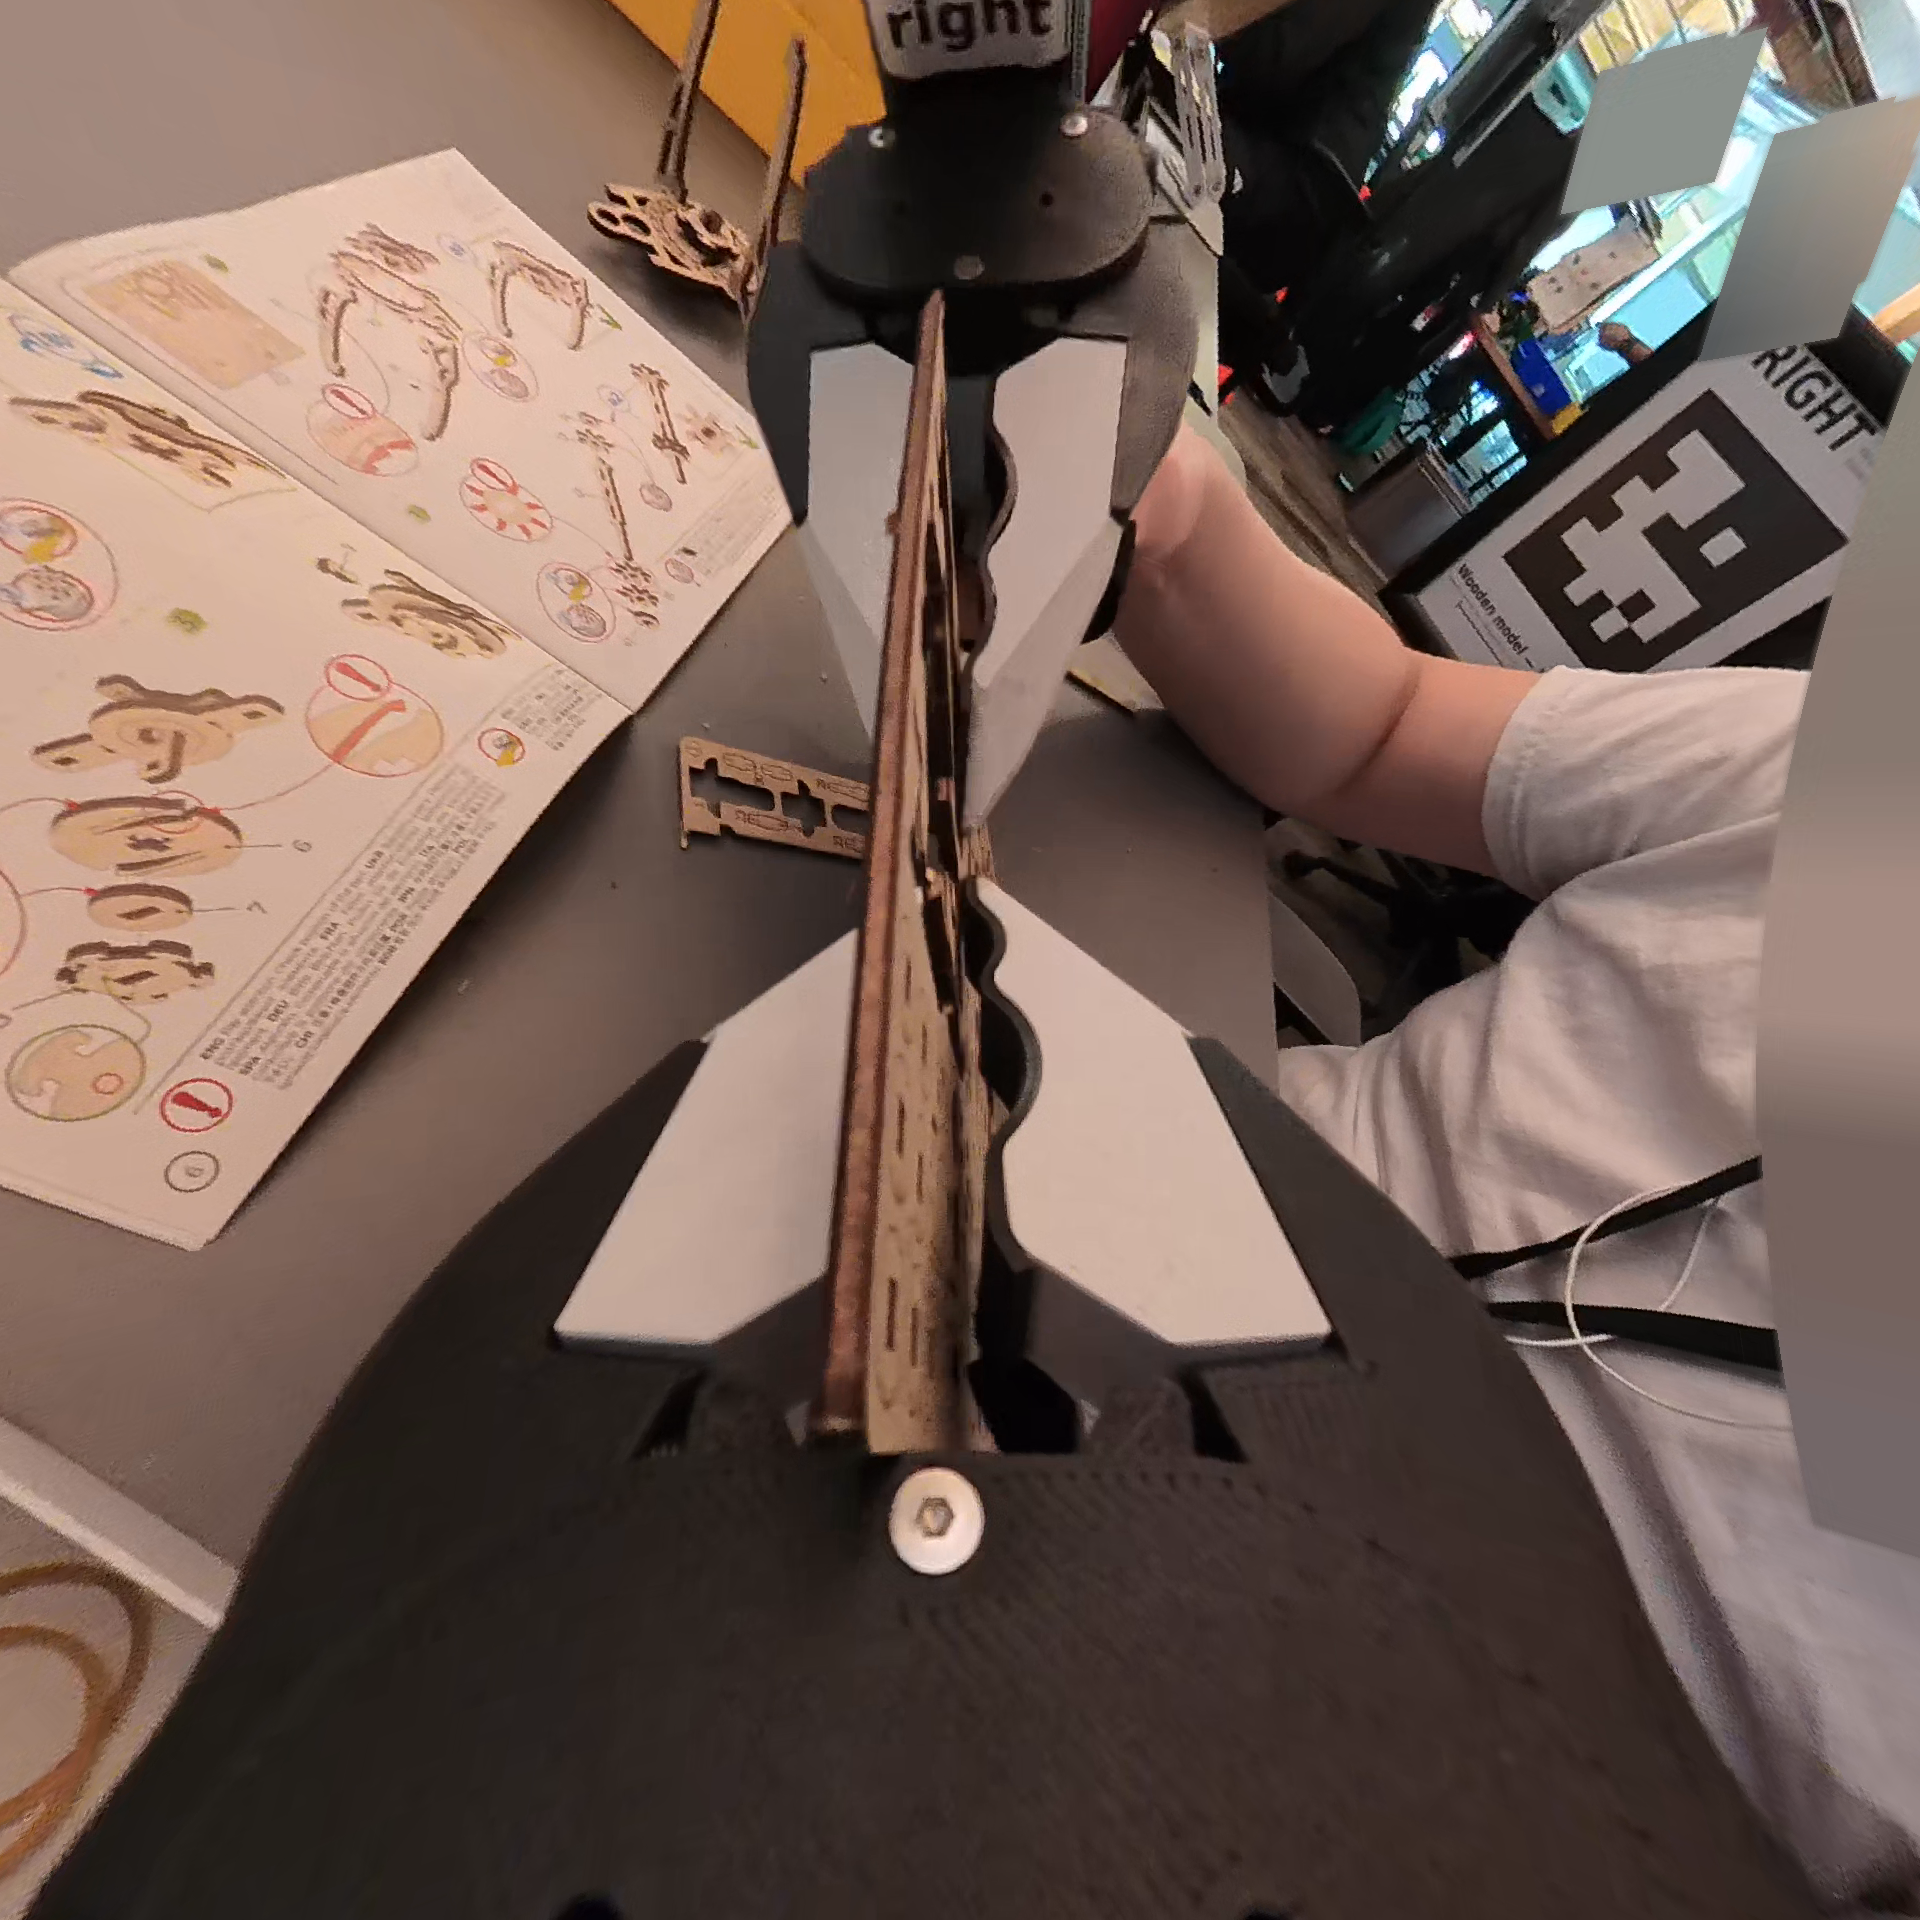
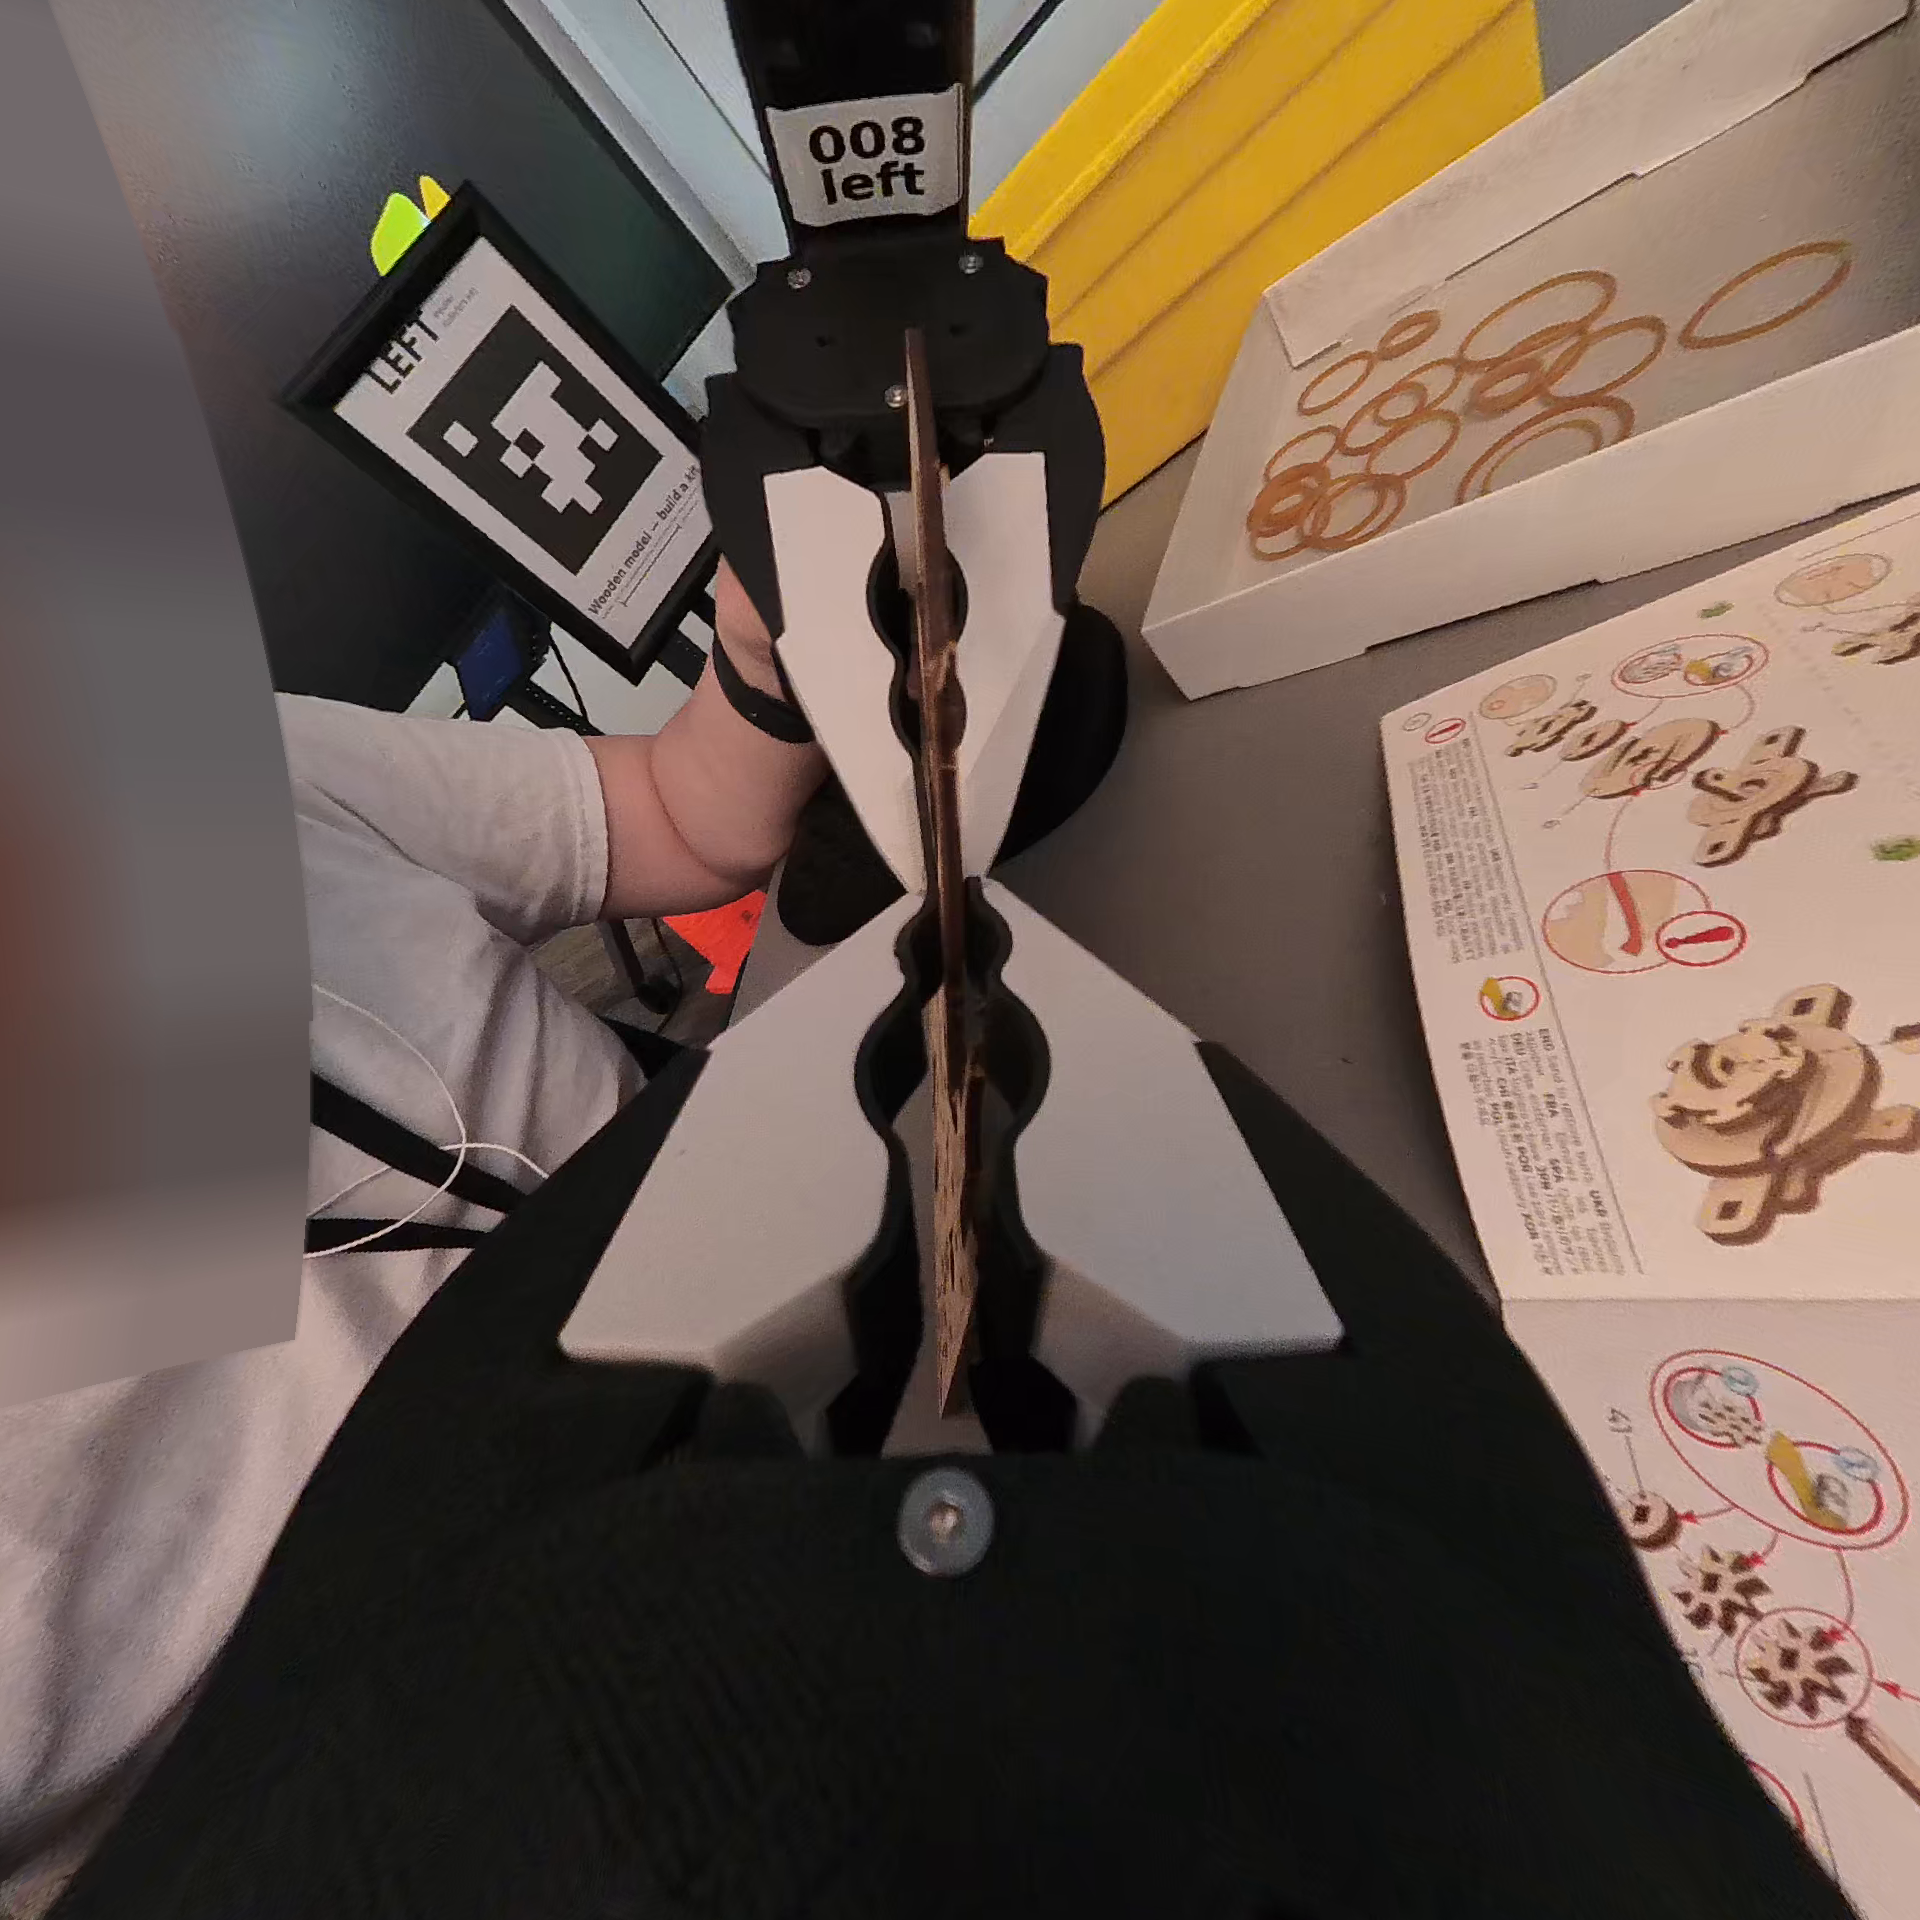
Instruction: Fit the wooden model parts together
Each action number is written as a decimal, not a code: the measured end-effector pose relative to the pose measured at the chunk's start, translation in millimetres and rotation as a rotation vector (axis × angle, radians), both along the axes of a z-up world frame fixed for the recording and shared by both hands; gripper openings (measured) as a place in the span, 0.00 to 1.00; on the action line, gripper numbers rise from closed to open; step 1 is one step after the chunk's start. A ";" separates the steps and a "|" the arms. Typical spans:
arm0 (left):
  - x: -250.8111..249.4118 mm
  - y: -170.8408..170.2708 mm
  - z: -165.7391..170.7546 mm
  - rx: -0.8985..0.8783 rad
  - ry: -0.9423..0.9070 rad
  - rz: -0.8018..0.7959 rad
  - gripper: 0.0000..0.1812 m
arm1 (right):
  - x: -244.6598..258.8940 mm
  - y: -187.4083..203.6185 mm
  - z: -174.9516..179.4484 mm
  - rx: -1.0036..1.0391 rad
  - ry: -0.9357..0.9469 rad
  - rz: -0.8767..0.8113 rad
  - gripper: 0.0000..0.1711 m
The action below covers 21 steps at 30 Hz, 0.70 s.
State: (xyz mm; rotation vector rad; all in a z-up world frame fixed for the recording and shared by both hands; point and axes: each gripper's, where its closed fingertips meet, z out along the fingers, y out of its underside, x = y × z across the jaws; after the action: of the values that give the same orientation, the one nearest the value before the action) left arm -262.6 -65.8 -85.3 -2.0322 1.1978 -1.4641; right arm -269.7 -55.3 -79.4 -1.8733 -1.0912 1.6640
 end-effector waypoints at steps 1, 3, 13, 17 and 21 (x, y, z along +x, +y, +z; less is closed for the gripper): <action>-0.3 0.7 -0.5 -0.010 0.002 0.006 0.01 | -0.3 0.7 -0.7 0.007 -0.005 -0.007 0.01; -1.0 1.2 -1.4 -0.020 0.007 0.013 0.01 | -0.9 0.6 -0.6 0.007 -0.005 -0.010 0.01; -1.9 -8.5 0.9 0.015 0.021 -0.041 0.01 | -0.9 -9.0 1.6 -0.078 0.028 0.049 0.01; -2.4 2.1 -3.3 -0.042 0.030 0.041 0.01 | -1.9 5.1 -5.2 0.118 -0.102 -0.063 0.01; -4.0 3.0 5.7 -0.047 -0.012 0.046 0.01 | -3.7 3.6 9.0 0.117 -0.039 -0.071 0.01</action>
State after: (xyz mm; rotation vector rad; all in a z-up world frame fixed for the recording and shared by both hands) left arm -266.6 -62.8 -79.7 -2.0651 1.1141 -1.4939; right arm -273.4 -51.7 -70.4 -1.8549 -1.0995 1.4973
